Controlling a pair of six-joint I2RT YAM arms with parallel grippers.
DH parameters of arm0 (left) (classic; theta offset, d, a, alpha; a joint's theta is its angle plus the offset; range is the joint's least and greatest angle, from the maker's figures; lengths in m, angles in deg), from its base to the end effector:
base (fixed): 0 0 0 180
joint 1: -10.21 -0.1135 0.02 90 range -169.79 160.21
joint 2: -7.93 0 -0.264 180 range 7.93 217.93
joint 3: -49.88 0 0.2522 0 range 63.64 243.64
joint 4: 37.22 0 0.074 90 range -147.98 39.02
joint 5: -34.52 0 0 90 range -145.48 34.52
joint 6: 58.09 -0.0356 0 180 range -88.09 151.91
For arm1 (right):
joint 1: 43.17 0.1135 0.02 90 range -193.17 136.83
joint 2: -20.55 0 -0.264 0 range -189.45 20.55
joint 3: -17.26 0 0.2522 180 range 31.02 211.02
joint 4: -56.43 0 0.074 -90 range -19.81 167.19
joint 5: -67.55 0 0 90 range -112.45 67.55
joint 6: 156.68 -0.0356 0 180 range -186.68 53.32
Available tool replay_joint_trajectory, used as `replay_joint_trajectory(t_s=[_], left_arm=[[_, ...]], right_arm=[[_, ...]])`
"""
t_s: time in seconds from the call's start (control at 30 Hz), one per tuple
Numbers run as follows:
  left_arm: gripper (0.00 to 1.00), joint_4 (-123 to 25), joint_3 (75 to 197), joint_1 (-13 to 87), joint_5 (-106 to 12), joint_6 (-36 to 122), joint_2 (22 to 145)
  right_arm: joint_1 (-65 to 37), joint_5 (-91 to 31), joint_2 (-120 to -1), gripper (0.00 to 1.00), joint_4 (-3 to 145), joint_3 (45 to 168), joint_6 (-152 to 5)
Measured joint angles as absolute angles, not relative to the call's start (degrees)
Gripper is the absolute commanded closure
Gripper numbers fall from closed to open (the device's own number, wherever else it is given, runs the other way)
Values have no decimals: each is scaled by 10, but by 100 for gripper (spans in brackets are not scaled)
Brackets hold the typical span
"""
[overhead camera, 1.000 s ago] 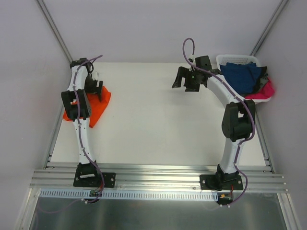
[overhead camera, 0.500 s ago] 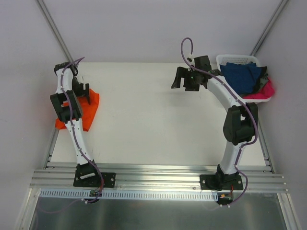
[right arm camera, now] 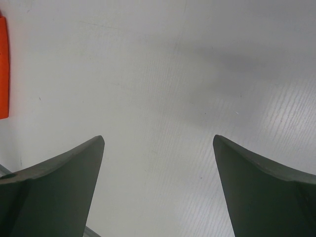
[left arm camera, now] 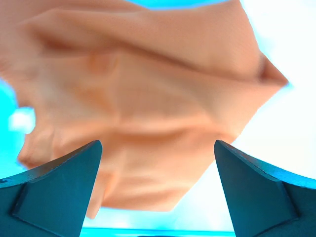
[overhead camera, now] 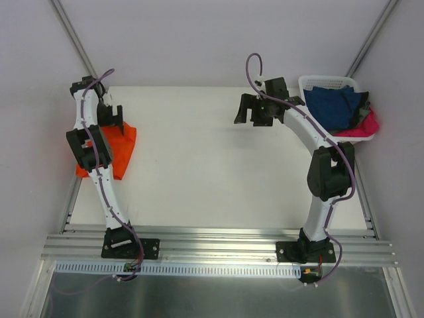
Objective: Fold and stack the t-shirts
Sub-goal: Put the neatly folded tshirt into the corner of the board with the left arm
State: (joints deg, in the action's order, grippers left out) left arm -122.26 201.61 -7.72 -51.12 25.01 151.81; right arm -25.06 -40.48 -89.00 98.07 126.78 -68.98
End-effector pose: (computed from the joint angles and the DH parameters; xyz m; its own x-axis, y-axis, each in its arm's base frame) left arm 0.4836 0.1536 0.1968 -0.9560 -0.1834 -0.2290 -0.1774 0.9830 -0.0470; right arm 0.4158 0.1476 0.2904 -0.6521 -0.1731 -0.7381 -0.4896 0.8395 0.2356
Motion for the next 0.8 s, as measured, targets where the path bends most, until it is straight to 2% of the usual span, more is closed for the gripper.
replay_joint_trajectory(t_s=[0.23,0.47,0.67,0.8], left_arm=[[2,-1203,1926,-77,-509,250,1323],[25,-1211,1739,-78,-495,247,1149],[24,-1219,1585,-87,-478,250,1134],[24,-1215,1557,-100,-473,251,1134]], right_arm=[[-257,-408,-890,3,980,1268,-692],[-266,-414,-890,3,979,1268,-703],[-274,-424,-890,3,974,1263,-708],[-281,-427,-888,3,970,1243,-710]])
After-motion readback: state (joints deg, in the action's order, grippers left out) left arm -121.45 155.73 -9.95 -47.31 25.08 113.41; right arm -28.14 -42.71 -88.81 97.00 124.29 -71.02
